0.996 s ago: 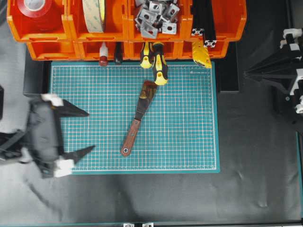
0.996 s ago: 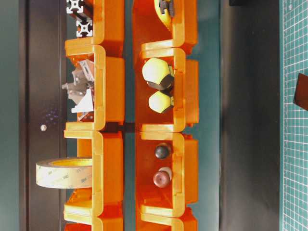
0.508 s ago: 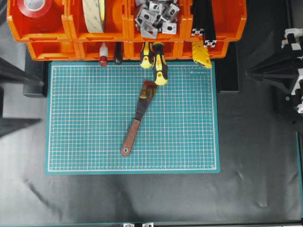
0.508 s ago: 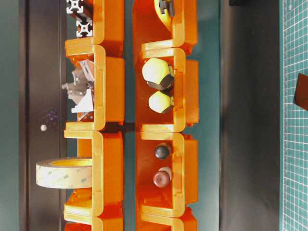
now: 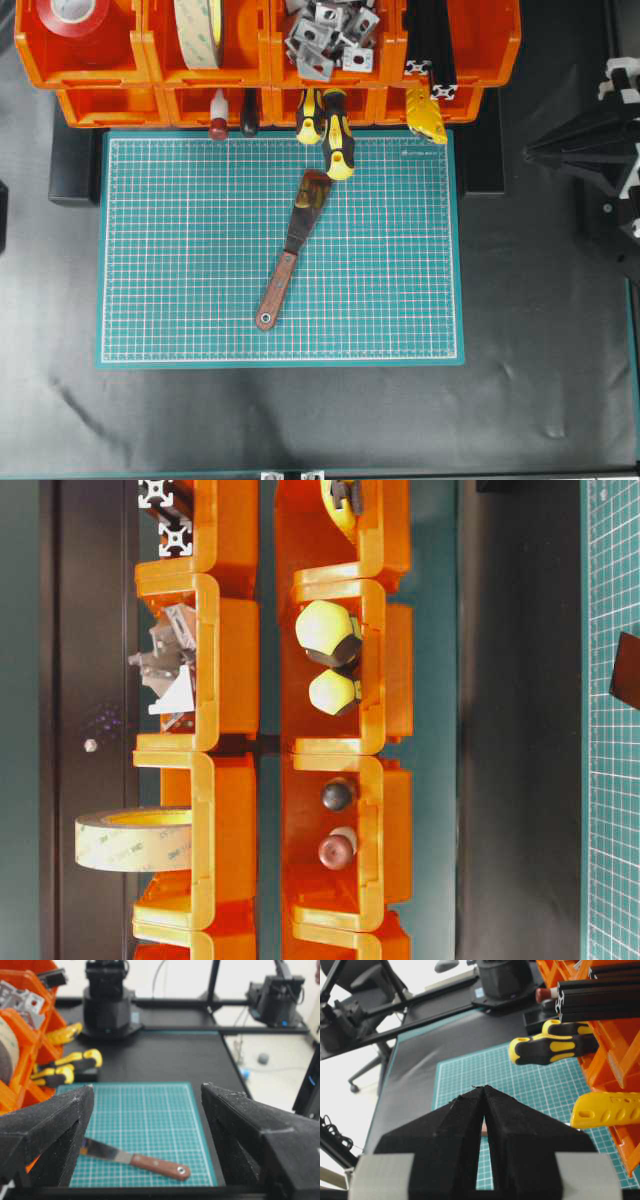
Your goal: Pick scraper from container rack with left arm.
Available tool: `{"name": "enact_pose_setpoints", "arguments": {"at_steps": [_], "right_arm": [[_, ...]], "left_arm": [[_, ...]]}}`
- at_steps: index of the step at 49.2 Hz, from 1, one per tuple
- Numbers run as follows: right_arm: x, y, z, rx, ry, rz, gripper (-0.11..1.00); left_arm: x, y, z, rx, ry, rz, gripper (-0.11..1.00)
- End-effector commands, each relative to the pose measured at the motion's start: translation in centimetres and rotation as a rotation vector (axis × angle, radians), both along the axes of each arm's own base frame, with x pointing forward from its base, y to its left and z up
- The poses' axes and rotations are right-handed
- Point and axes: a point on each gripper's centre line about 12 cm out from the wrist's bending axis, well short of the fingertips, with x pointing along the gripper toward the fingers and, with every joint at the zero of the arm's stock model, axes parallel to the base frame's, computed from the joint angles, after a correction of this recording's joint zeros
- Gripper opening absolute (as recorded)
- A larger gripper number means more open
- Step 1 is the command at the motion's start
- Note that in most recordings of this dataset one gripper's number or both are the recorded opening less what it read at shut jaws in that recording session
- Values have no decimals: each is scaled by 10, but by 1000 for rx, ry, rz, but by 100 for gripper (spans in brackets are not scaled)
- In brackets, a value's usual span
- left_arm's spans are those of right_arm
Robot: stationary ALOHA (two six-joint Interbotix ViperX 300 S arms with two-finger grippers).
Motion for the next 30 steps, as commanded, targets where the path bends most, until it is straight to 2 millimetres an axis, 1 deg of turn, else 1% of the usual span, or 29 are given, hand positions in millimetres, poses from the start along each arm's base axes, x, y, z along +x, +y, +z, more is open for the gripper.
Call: {"name": "enact_pose_setpoints", "arguments": {"at_steps": [1, 16, 30], "right_arm": [[1, 0, 13, 2, -37, -2, 0], [1, -1, 13, 2, -40, -3, 0], [1, 0, 15, 1, -46, -2, 0]], "left_arm": [[-2, 1, 0, 1, -12, -2, 84], [-11, 8, -7, -14, -29, 6, 84], [-6, 5, -15, -10, 1, 9, 84]]}}
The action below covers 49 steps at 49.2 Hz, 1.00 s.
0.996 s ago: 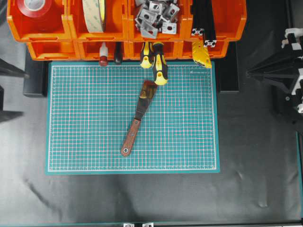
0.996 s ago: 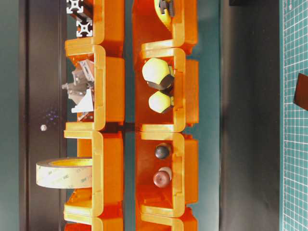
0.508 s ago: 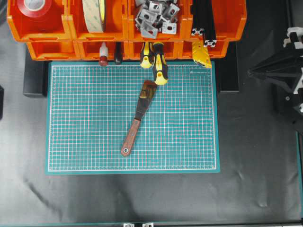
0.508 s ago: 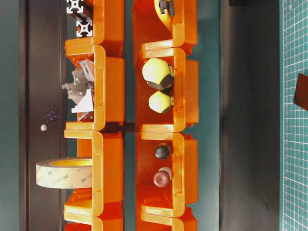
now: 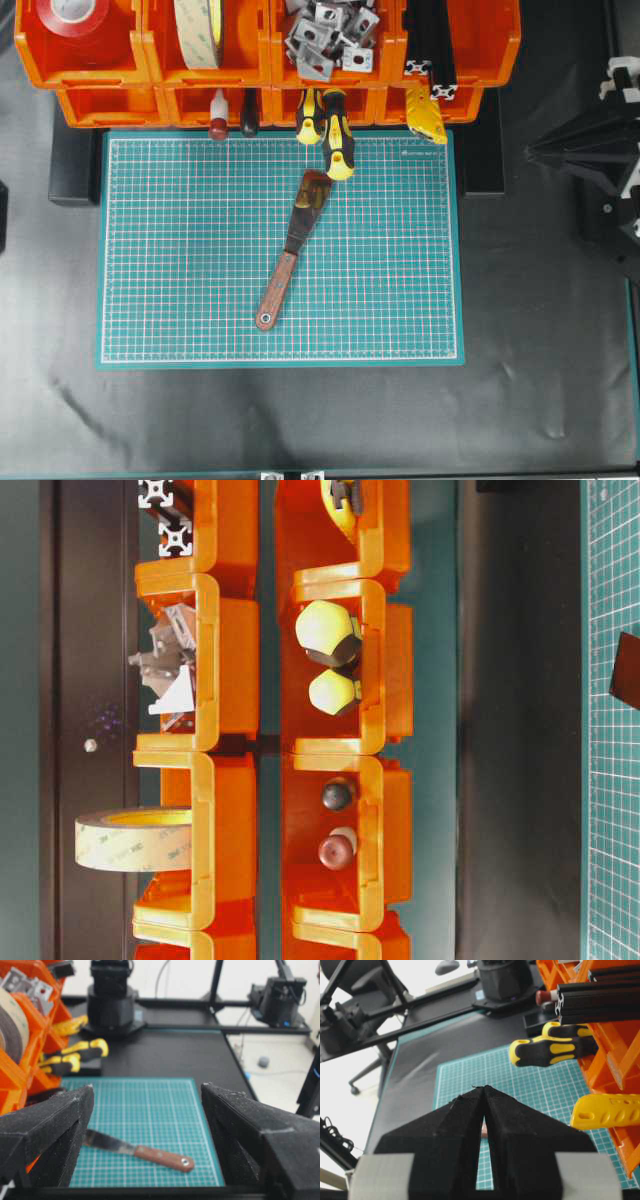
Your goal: Pick scraper from container rack with left arm.
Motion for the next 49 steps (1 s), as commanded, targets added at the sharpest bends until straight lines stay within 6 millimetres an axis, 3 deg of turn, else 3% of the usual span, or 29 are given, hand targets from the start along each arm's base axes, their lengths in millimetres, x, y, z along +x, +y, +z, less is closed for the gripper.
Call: {"name": "enact_pose_setpoints", "arguments": {"at_steps": [1, 49], "right_arm": [[2, 0, 13, 2, -37, -2, 0], [-1, -1, 21, -1, -74, -5, 0]], "left_arm": [[3, -2, 2, 6, 2, -1, 84], [5, -2, -8, 19, 31, 9, 84]]}}
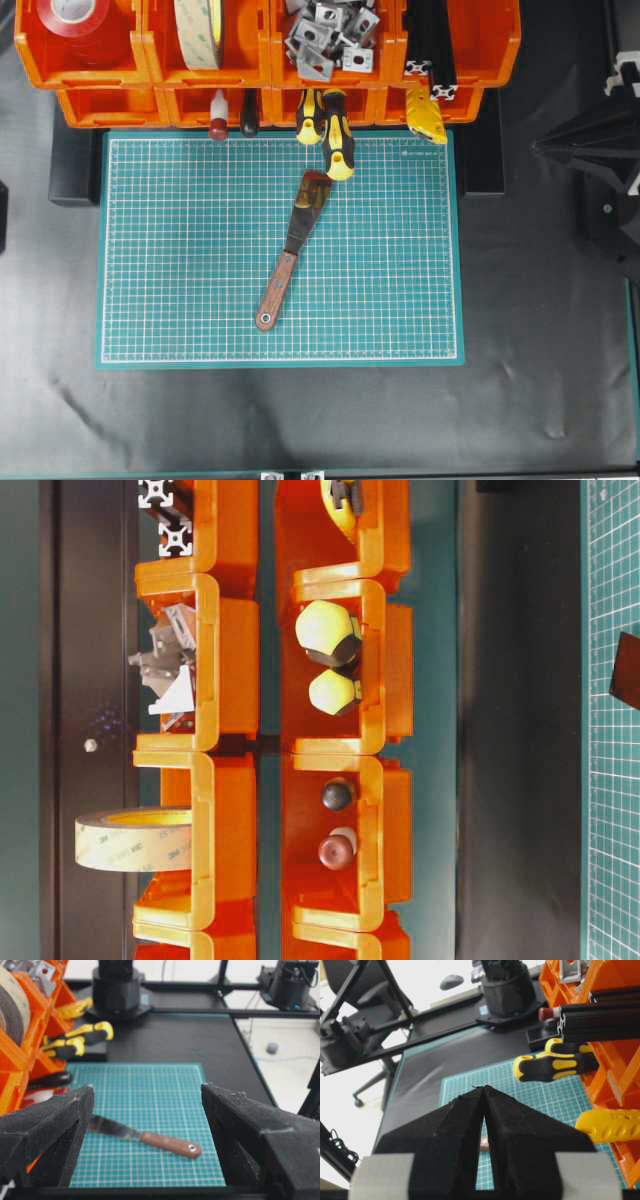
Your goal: Pick scraper from container rack with left arm.
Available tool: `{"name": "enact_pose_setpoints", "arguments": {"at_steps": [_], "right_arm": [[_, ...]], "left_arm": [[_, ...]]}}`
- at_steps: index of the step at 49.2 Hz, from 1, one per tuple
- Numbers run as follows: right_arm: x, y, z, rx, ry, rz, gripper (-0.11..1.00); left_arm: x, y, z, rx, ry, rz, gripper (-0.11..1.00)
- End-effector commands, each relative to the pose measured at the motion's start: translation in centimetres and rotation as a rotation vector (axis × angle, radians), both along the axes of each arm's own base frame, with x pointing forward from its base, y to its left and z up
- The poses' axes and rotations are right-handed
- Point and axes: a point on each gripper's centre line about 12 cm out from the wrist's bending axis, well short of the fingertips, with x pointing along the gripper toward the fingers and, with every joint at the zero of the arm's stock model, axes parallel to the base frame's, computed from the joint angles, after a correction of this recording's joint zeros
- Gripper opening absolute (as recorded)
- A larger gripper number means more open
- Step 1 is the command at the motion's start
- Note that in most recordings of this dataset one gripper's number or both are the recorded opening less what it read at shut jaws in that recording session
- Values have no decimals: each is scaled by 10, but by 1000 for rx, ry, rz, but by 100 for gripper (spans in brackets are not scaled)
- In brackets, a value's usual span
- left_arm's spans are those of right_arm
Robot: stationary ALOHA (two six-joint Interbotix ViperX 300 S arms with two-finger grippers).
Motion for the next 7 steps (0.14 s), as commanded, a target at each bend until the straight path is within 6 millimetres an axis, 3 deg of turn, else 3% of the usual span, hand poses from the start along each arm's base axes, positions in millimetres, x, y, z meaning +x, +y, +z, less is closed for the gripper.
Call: {"name": "enact_pose_setpoints", "arguments": {"at_steps": [1, 7], "right_arm": [[1, 0, 12, -2, -34, -2, 0], [2, 0, 12, -2, -32, -2, 0]], "left_arm": [[2, -1, 3, 3, -4, -2, 84], [2, -2, 2, 5, -1, -3, 84]]}}
